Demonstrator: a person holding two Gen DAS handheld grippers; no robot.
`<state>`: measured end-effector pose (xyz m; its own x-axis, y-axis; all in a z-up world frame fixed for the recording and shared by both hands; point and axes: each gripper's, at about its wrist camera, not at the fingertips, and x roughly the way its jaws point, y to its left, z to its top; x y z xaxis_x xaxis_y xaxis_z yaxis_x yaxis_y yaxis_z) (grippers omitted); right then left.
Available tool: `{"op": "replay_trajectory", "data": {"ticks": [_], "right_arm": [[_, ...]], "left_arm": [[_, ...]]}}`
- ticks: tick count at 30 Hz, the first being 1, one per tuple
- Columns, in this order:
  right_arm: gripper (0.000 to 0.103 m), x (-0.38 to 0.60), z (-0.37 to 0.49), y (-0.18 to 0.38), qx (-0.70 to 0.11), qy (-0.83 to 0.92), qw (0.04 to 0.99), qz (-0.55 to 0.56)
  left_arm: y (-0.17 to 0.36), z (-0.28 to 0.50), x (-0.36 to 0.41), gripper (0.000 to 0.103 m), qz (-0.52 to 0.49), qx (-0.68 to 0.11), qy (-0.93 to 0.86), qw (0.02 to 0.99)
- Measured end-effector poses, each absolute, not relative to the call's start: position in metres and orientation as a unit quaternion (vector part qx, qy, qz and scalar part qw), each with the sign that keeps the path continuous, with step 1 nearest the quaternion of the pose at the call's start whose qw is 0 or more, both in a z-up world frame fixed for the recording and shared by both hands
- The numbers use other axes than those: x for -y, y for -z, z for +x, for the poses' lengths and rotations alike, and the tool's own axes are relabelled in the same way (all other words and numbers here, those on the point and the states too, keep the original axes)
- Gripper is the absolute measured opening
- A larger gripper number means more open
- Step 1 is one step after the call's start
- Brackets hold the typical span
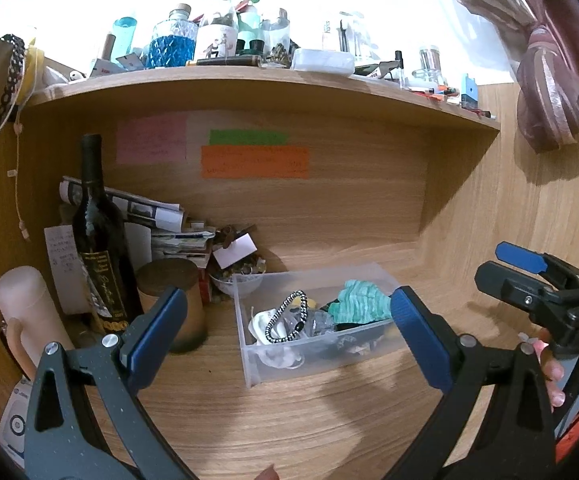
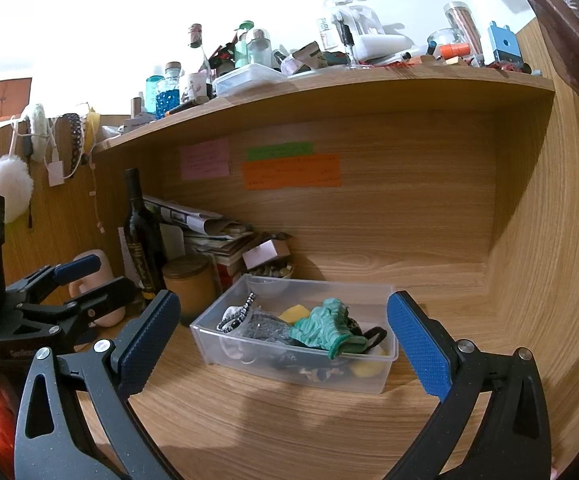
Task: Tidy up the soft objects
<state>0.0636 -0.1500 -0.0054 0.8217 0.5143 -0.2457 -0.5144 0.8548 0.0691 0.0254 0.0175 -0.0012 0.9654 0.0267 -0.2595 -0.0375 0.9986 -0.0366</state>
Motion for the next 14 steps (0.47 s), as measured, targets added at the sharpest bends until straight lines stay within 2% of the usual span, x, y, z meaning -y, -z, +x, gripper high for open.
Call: {"op": "replay_trajectory", "data": {"ticks": [14], "right_arm": [[0.103, 0.1505, 0.0681, 0.0063, -0.131, -0.273, 0.953, 0.001]], "left_arm": [[0.0052, 0.0297, -0.0155, 0.103, -0.022, -0.138, -0.010, 0.990]]}}
